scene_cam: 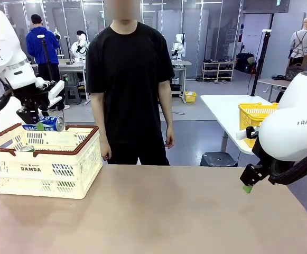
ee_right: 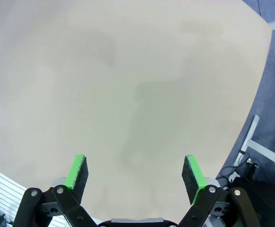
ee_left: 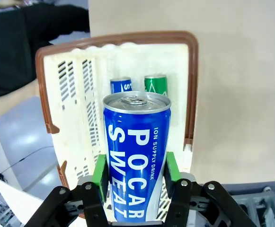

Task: Place the drinks into the Shopping basket.
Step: Pick up one drink and place it into the Shopping basket.

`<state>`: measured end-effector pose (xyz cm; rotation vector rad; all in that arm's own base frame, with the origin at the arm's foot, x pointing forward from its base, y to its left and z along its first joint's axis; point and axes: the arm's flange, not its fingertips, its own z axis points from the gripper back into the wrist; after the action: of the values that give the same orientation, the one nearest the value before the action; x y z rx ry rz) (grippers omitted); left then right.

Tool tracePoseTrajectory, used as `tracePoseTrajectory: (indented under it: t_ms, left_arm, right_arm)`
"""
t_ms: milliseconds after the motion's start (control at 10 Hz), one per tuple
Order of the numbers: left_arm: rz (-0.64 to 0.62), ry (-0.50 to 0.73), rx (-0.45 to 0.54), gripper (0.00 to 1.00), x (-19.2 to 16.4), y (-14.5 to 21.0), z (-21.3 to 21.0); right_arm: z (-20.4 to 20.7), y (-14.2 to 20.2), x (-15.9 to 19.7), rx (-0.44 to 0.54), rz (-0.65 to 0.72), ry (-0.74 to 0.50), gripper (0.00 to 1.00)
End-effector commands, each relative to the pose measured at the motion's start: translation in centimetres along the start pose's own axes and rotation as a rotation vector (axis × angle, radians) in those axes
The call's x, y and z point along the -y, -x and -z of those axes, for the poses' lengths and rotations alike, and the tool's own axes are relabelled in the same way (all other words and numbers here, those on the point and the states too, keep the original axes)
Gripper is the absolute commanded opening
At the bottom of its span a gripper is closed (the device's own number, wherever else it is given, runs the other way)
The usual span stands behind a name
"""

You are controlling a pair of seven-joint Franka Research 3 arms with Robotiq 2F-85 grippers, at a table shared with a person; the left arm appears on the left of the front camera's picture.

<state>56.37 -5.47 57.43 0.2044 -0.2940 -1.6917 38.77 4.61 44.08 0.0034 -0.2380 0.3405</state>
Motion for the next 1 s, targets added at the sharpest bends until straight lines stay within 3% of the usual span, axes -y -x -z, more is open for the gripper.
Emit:
tracePoseTrajectory:
  t_ms: [0, 900]
  left_arm:
    - [0.014, -0.029, 0.012, 0.56, -1.1, 0.5, 0.0]
    - [-0.031, 0.014, 0.002, 0.56, -1.6, 0.9, 2.0]
  right_arm:
    - [0.1, 0.2, 0.1, 0.000, -0.004, 0.000, 1.00]
    - [0.1, 0.2, 0.1, 0.000, -0.004, 0.000, 1.00]
